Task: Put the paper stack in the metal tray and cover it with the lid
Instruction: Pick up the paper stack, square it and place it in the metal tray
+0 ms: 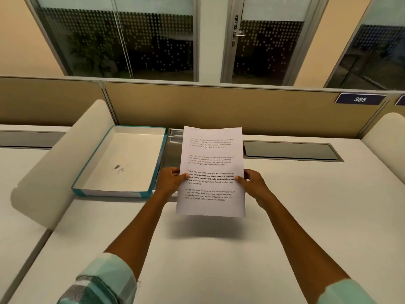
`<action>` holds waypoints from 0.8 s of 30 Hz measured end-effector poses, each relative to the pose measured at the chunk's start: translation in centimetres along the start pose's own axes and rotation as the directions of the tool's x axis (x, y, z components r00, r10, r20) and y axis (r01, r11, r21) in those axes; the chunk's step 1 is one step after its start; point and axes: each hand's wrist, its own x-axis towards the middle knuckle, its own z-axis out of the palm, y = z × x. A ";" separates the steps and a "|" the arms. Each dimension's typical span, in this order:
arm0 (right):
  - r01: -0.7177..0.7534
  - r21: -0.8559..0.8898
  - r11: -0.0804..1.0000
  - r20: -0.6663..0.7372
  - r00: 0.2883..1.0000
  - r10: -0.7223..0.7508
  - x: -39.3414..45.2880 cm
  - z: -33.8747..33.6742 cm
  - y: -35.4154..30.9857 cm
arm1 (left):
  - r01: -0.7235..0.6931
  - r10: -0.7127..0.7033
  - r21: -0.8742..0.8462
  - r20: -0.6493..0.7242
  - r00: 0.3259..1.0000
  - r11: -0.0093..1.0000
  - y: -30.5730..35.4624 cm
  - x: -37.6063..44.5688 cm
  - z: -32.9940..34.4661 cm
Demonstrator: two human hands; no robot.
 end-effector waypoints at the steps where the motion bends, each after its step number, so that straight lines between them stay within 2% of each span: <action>1: -0.012 0.005 1.000 0.003 1.000 0.012 0.6 0.6 -0.6 | -0.002 0.002 0.021 -0.013 1.000 1.000 0.0 0.8 -0.6; 10: -0.157 0.018 0.987 0.016 0.987 0.157 9.1 6.0 -4.5 | 0.011 -0.004 0.183 -0.036 0.999 0.983 0.0 8.9 -4.0; 20: -0.305 -0.076 0.949 -0.013 0.952 0.304 16.1 9.0 -3.5 | 0.030 -0.022 0.252 -0.035 0.999 0.967 -1.7 15.8 -2.2; 24: -0.300 -0.154 0.941 -0.033 0.954 0.299 17.2 9.8 -2.7 | 0.062 -0.051 0.287 -0.044 0.998 0.956 -2.7 16.9 -1.5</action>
